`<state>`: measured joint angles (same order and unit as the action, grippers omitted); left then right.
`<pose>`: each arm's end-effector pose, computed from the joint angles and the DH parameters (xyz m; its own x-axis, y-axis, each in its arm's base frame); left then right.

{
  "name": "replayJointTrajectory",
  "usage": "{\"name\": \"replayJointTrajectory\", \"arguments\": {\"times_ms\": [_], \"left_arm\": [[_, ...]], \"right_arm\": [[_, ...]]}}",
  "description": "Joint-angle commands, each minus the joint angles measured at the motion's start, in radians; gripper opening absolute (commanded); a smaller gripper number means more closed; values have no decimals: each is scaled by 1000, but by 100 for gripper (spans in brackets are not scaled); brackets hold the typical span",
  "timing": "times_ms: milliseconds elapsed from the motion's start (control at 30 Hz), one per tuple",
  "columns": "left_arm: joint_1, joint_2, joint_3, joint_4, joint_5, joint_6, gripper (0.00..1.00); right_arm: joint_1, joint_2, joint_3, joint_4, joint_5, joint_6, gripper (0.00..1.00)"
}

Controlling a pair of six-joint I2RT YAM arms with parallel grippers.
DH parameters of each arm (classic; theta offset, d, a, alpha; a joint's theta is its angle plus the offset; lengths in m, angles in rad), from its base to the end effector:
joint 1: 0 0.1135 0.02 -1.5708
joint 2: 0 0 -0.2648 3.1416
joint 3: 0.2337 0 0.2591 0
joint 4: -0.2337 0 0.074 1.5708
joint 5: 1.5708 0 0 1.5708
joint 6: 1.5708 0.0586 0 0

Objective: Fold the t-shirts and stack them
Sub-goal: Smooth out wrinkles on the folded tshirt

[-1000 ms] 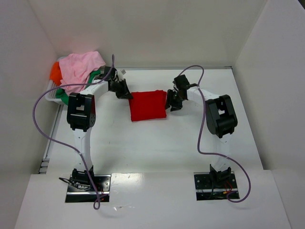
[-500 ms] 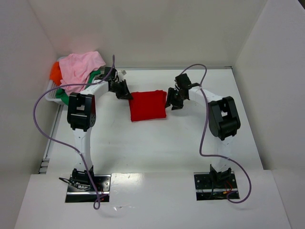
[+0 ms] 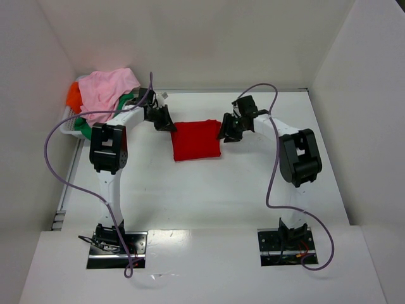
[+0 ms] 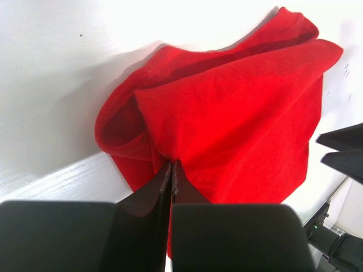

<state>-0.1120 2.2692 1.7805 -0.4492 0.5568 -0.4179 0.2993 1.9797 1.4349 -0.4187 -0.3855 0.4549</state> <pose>0.5075 -0.0882 0.1512 -0.8969 -0.2458 -0.3676 0.0454 0.7757 -0.6295 0.4189 0.1523 0.1718 -0.9150 0.1437 -0.3769 -0.0848 0.8449 0.5281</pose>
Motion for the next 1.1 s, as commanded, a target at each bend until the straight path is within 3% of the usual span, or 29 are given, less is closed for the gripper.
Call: {"name": "replayJointTrajectory", "arguments": {"times_ms": [0,200,267,300,400,600,1067], "left_arm": [[6,19,31,-2,23,27,0],[6,29,31,-2,32,27,0],[6,29,31,-2,32,27,0],[6,29,31,-2,32,27,0],[6,29,31,-11,32,27,0],[6,29,51,-40,23,56,0],[43,59,112,-98,25,97,0]], "right_arm": [[17,30,35,12,-52,-25,50],[26,80,62,12,-73,-47,40],[35,91,71,12,-89,-56,29],[35,91,71,12,-98,-56,17],[35,91,62,12,-72,-45,3],[35,62,28,21,20,-13,0],[15,27,-33,31,74,-13,0]]}}
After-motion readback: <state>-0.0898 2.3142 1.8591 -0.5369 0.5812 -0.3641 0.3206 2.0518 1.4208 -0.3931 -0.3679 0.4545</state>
